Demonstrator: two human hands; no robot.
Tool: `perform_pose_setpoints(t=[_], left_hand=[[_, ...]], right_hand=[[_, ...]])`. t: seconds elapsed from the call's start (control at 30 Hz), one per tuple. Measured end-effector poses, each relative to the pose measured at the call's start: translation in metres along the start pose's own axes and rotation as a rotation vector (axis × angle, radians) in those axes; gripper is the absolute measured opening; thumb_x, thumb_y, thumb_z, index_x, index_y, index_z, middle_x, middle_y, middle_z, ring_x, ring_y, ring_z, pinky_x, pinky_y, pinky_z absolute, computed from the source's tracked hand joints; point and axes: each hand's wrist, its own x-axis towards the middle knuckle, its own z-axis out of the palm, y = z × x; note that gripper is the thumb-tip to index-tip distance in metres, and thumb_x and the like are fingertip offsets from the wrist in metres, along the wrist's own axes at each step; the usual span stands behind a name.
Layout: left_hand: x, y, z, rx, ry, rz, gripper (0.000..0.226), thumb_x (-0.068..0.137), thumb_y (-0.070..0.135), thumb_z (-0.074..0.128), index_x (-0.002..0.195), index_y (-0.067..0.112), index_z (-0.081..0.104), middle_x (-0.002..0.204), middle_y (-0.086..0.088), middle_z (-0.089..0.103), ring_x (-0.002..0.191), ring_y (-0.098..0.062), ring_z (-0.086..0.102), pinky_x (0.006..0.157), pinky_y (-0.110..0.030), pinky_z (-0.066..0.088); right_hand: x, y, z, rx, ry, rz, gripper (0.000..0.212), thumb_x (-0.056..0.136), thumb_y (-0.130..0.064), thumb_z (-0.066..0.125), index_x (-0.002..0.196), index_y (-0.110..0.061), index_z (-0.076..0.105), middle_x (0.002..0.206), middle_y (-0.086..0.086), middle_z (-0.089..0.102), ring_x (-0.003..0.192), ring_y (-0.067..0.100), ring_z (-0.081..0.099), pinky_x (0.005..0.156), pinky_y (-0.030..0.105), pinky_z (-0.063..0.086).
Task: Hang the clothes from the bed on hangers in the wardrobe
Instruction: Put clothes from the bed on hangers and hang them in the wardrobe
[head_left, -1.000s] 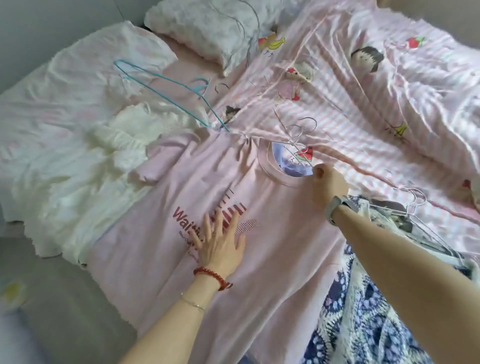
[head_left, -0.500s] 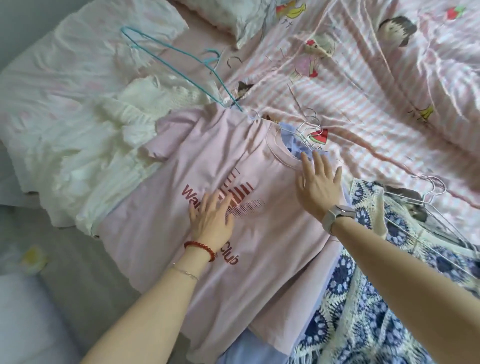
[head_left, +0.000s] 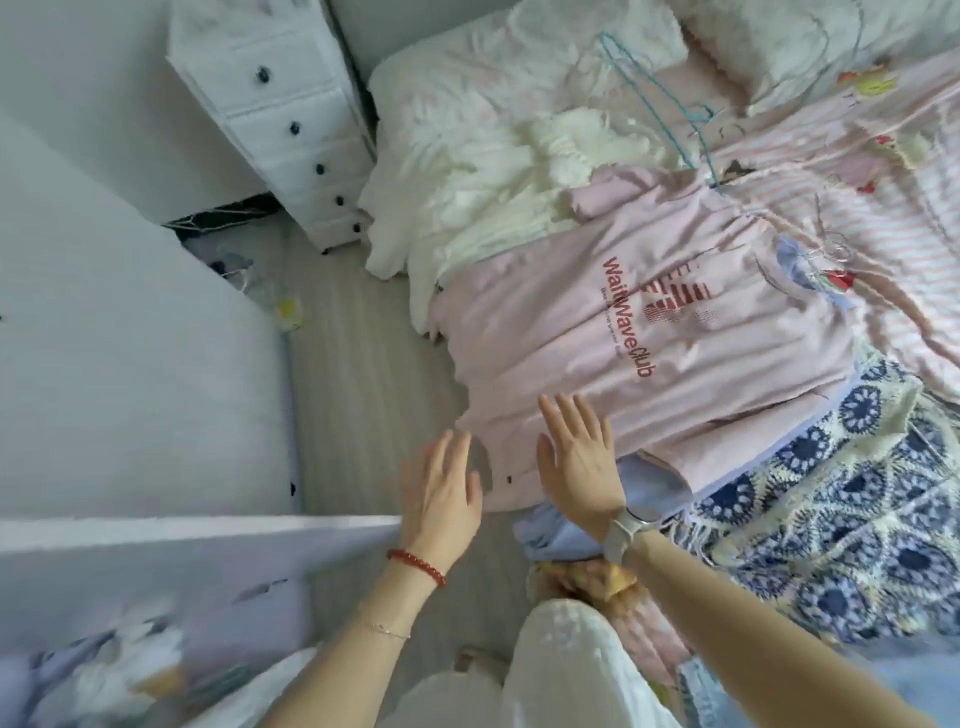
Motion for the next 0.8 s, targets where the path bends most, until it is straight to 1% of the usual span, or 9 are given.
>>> perform_pose_setpoints(t=[0.1, 0.17, 0.2, 0.27, 0.37, 0.43, 0.57, 0.7, 0.8], left_hand=[[-0.089, -0.063, -0.017, 0.021, 0.158, -0.127, 0.037, 0.075, 0.018, 0.06, 0.112, 0.01, 0.064, 0.114, -0.01, 0.065, 0.104, -0.029, 0.063, 0.082, -0.052, 0.049], [-0.147, -0.105, -0.032, 0.085, 0.186, -0.217, 0.036, 0.076, 0.021, 0.052, 0.108, 0.011, 0.065, 0.11, -0.009, 0.067, 0.102, -0.027, 0.064, 0.079, -0.05, 0.051], [-0.177, -0.126, -0.038, 0.113, 0.204, -0.283, 0.039, 0.078, 0.024, 0.044, 0.108, 0.011, 0.066, 0.11, -0.008, 0.067, 0.102, -0.027, 0.064, 0.079, -0.048, 0.051], [-0.232, -0.168, -0.048, 0.157, 0.273, -0.441, 0.045, 0.08, 0.028, 0.035, 0.108, 0.011, 0.066, 0.11, -0.009, 0.067, 0.103, -0.027, 0.063, 0.08, -0.049, 0.051], [-0.31, -0.219, -0.063, 0.153, 0.436, -0.68, 0.045, 0.08, 0.028, 0.036, 0.11, 0.01, 0.064, 0.113, -0.012, 0.065, 0.105, -0.03, 0.062, 0.082, -0.051, 0.049], [-0.356, -0.244, -0.077, 0.179, 0.562, -0.833, 0.04, 0.082, 0.028, 0.038, 0.114, 0.014, 0.056, 0.116, -0.011, 0.064, 0.107, -0.028, 0.061, 0.087, -0.048, 0.046], [-0.434, -0.282, -0.117, 0.22, 0.751, -1.093, 0.037, 0.084, 0.029, 0.037, 0.118, 0.018, 0.046, 0.12, -0.01, 0.062, 0.11, -0.025, 0.06, 0.09, -0.042, 0.032], [-0.497, -0.304, -0.171, 0.336, 0.973, -1.234, 0.038, 0.082, 0.027, 0.038, 0.115, 0.015, 0.055, 0.121, -0.009, 0.059, 0.111, -0.021, 0.046, 0.084, -0.04, 0.035], [-0.537, -0.318, -0.213, 0.506, 1.13, -1.298, 0.037, 0.082, 0.022, 0.043, 0.113, 0.014, 0.059, 0.122, -0.008, 0.057, 0.113, -0.021, 0.044, 0.087, -0.041, 0.028]], right_hand=[[-0.054, -0.07, 0.032, -0.048, -0.158, -0.253, 0.057, 0.084, -0.03, 0.025, 0.131, -0.01, 0.048, 0.134, 0.013, 0.05, 0.128, 0.035, 0.042, 0.103, 0.056, 0.031], [-0.086, -0.112, 0.058, -0.117, -0.244, -0.494, 0.05, 0.078, -0.027, 0.035, 0.12, -0.011, 0.057, 0.115, 0.012, 0.063, 0.111, 0.034, 0.057, 0.085, 0.056, 0.048], [-0.101, -0.133, 0.069, -0.143, -0.279, -0.597, 0.047, 0.077, -0.028, 0.037, 0.116, -0.012, 0.058, 0.109, 0.01, 0.066, 0.106, 0.032, 0.059, 0.079, 0.054, 0.051], [-0.124, -0.176, 0.09, -0.188, -0.315, -0.759, 0.046, 0.079, -0.029, 0.037, 0.115, -0.013, 0.06, 0.109, 0.008, 0.066, 0.105, 0.031, 0.06, 0.078, 0.053, 0.051], [-0.156, -0.242, 0.119, -0.217, -0.349, -0.966, 0.046, 0.083, -0.03, 0.035, 0.117, -0.012, 0.061, 0.115, 0.008, 0.064, 0.108, 0.032, 0.06, 0.085, 0.054, 0.046], [-0.175, -0.286, 0.137, -0.204, -0.353, -1.107, 0.045, 0.084, -0.03, 0.035, 0.116, -0.012, 0.061, 0.115, 0.008, 0.064, 0.108, 0.032, 0.06, 0.084, 0.054, 0.046], [-0.214, -0.378, 0.168, -0.166, -0.412, -1.34, 0.044, 0.083, -0.029, 0.036, 0.113, -0.011, 0.063, 0.111, 0.01, 0.066, 0.101, 0.032, 0.064, 0.078, 0.05, 0.051], [-0.258, -0.469, 0.19, -0.032, -0.526, -1.494, 0.043, 0.084, -0.026, 0.035, 0.111, -0.006, 0.063, 0.107, 0.013, 0.067, 0.096, 0.033, 0.065, 0.078, 0.043, 0.052], [-0.294, -0.542, 0.197, 0.144, -0.636, -1.527, 0.045, 0.087, -0.025, 0.034, 0.122, -0.006, 0.056, 0.119, 0.013, 0.061, 0.109, 0.032, 0.056, 0.091, 0.038, 0.044]])
